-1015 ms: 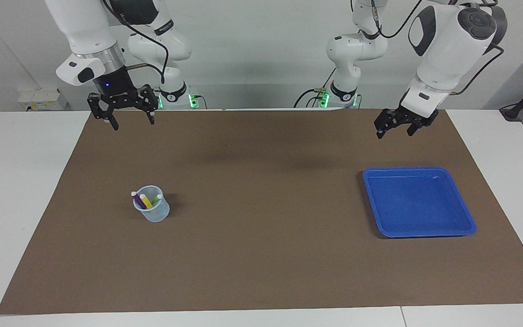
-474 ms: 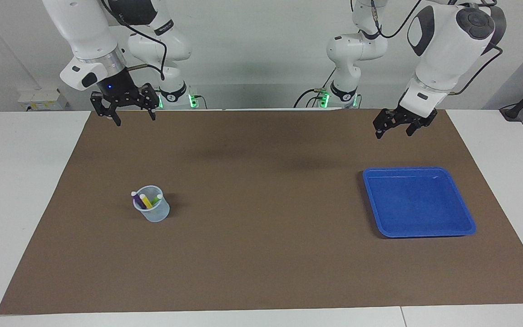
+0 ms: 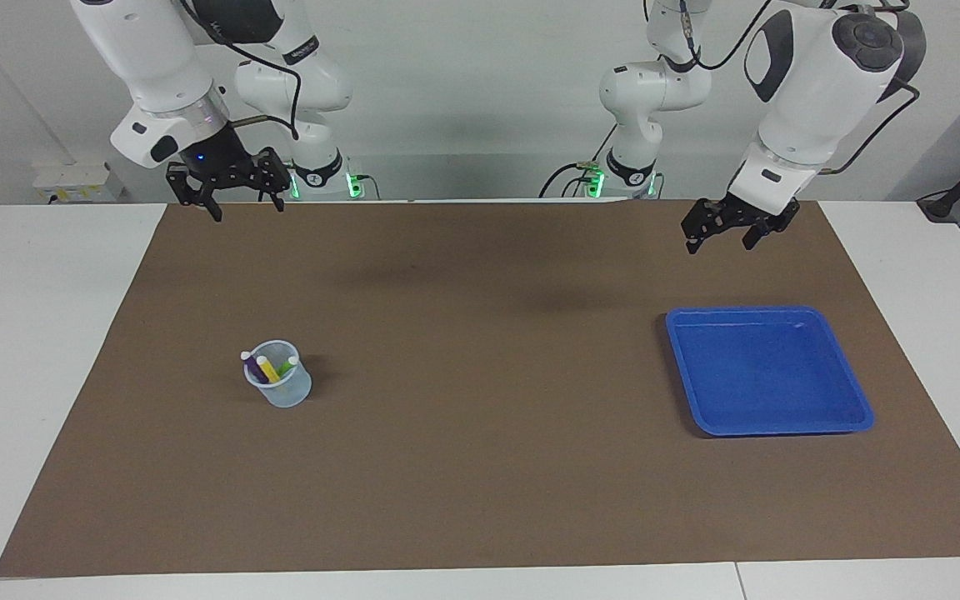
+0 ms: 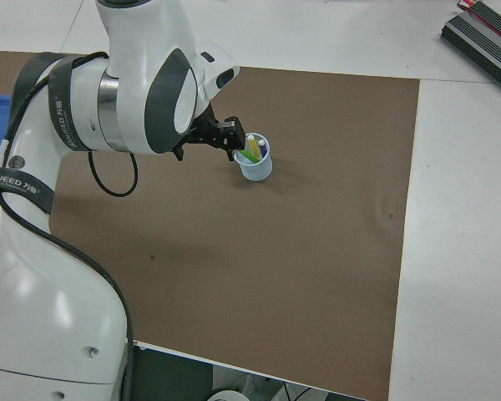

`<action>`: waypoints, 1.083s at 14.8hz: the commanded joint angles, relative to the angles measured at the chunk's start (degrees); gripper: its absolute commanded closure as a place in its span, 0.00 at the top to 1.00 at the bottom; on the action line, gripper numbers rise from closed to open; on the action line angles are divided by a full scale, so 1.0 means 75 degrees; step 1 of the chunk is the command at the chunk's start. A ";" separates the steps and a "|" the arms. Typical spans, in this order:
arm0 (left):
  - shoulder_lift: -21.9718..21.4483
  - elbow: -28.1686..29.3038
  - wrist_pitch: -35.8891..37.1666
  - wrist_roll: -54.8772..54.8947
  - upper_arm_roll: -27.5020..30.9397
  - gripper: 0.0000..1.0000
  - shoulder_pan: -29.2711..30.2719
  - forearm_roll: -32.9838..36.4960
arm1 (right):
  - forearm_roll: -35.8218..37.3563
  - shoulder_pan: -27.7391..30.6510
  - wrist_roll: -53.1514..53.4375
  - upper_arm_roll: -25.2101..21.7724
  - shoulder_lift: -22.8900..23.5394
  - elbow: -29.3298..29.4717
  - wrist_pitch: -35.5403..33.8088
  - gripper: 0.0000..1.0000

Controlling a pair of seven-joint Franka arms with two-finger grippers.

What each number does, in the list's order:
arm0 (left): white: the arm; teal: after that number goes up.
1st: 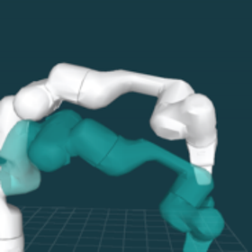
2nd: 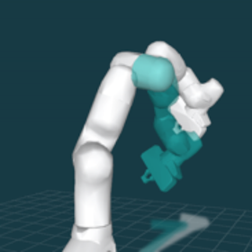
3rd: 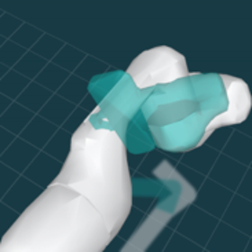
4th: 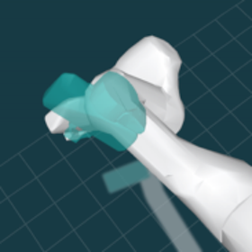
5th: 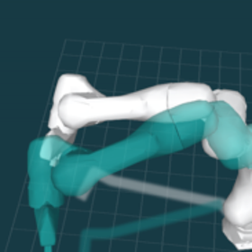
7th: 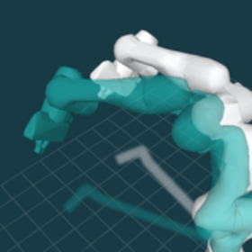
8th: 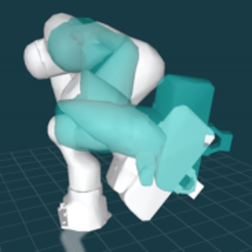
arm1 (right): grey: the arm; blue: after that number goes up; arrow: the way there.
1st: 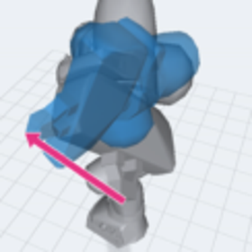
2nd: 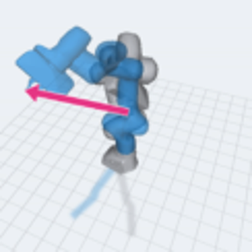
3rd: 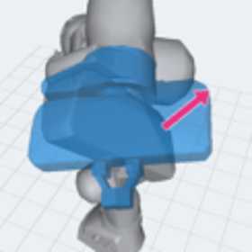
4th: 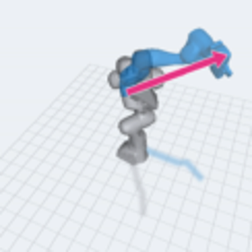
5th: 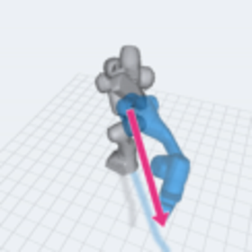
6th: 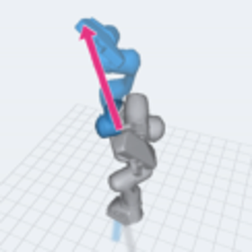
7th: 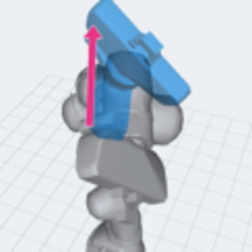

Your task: Right arm passes pens to left for tray arrangement

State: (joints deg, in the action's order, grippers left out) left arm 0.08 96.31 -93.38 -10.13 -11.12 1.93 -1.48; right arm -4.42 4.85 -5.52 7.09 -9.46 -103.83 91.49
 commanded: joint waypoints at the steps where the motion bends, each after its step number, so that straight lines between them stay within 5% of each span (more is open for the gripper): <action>1: -0.0163 0.0108 -0.0088 -0.0056 0.0029 1.00 -0.0081 0.0056 | 0.0003 0.0091 -0.0096 0.0028 -0.0180 -0.0160 -0.0058 1.00; 7: -0.0174 0.0096 -0.0006 -0.0160 0.0017 1.00 -0.0315 0.0033 | 0.0004 0.0161 -0.0084 0.0016 -0.0192 -0.0183 -0.0117 1.00; 16: -0.0221 0.0201 -0.0357 -0.3181 -0.0065 1.00 -0.0830 -0.0341 | 0.0003 0.0185 -0.0084 0.0028 -0.0204 -0.0206 -0.0105 1.00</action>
State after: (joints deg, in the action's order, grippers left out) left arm -0.14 96.27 -94.64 -29.96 -12.18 -3.41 -2.42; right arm -4.42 5.52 -5.52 6.94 -9.47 -104.00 91.02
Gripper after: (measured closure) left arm 0.000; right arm 0.000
